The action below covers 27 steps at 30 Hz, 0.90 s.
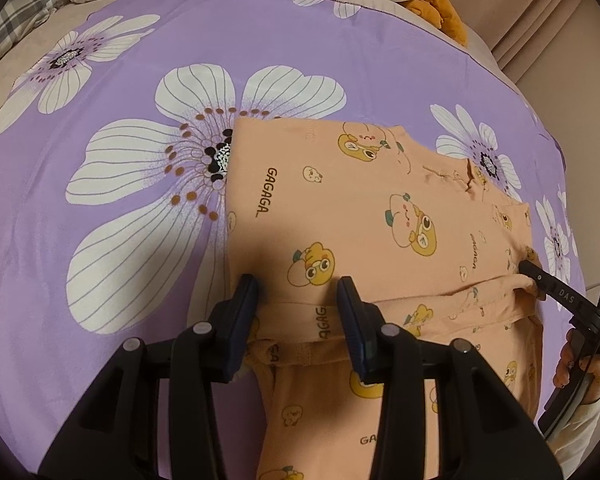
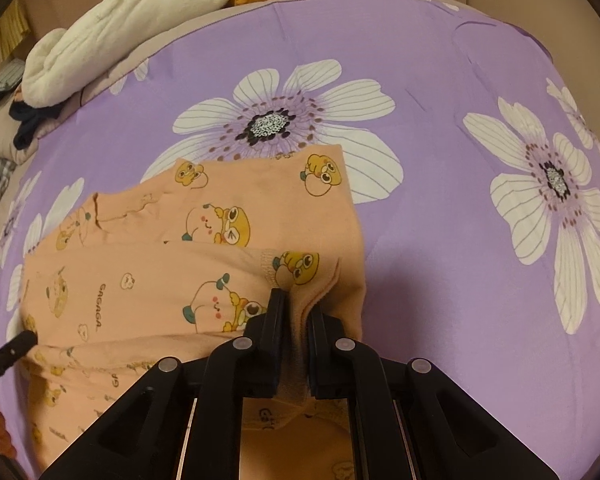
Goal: Fold small clothes
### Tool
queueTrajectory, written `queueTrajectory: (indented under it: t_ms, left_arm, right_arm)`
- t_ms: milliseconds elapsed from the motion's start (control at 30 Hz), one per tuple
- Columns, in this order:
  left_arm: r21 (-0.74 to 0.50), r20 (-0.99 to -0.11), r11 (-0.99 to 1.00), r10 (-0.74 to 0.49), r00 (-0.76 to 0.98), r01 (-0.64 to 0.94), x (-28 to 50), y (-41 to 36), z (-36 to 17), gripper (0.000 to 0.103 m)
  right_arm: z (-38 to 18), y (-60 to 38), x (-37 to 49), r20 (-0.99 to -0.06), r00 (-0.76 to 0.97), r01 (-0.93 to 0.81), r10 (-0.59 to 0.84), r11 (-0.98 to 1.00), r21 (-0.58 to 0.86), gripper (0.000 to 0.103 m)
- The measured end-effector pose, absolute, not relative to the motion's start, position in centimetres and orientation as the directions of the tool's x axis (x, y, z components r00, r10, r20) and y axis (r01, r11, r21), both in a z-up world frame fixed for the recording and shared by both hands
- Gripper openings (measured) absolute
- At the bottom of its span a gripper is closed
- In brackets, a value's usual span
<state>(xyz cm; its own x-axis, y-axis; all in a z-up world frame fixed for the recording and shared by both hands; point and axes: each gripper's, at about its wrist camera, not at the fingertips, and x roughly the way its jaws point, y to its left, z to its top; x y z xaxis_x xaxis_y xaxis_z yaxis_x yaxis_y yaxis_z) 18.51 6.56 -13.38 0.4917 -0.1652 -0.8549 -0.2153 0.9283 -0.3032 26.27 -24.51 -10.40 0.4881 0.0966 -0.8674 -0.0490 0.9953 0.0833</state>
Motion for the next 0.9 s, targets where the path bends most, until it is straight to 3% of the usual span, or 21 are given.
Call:
queueTrajectory:
  t_ms: [167,300,333,400,433,467,667,900]
  left_arm:
    - [-0.313,-0.856,0.923,-0.171,0.487,-0.226,17.4,6.8,-12.2,0.042]
    - [-0.379,-0.830,0.901,-0.231,0.508,-0.210,15.7,7.0,-10.4,0.056]
    - [-0.394,-0.821,0.896,-0.244,0.516,-0.204,15.2,7.1,-9.8,0.062]
    - [-0.415,-0.805,0.889,-0.260,0.534,-0.193,13.8,6.9,-8.9,0.065]
    - [-0.423,-0.801,0.886,-0.268,0.535,-0.190,12.9,6.8,-8.6,0.067]
    - [-0.431,-0.799,0.883,-0.277,0.533,-0.187,12.2,6.7,-8.5,0.068]
    - [-0.461,-0.818,0.867,-0.333,0.469,-0.190,8.2,5.6,-9.9,0.069]
    - [-0.432,-0.855,0.881,-0.332,0.397,-0.194,5.6,4.5,-13.1,0.067]
  right_arm:
    - [-9.8,-24.4,25.6,-0.866,0.496,-0.057,0.066,0.997,0.044,0.006]
    - [-8.5,-24.6,24.8,-0.856,0.515,-0.052,0.045,0.998,0.021,0.007]
    - [-8.0,-24.7,24.3,-0.851,0.524,-0.054,0.038,0.998,0.012,0.014]
    - [-7.0,-25.0,23.4,-0.838,0.544,-0.060,0.046,0.998,0.016,0.036]
    - [-6.5,-25.4,22.4,-0.829,0.556,-0.064,0.064,0.997,0.034,0.054]
    - [-6.1,-25.6,21.8,-0.823,0.563,-0.068,0.080,0.996,0.050,0.064]
    - [-5.7,-28.0,16.3,-0.817,0.540,-0.107,0.203,0.979,0.173,0.067]
    - [-8.4,-29.9,11.6,-0.859,0.469,-0.101,0.208,0.978,0.182,0.067]
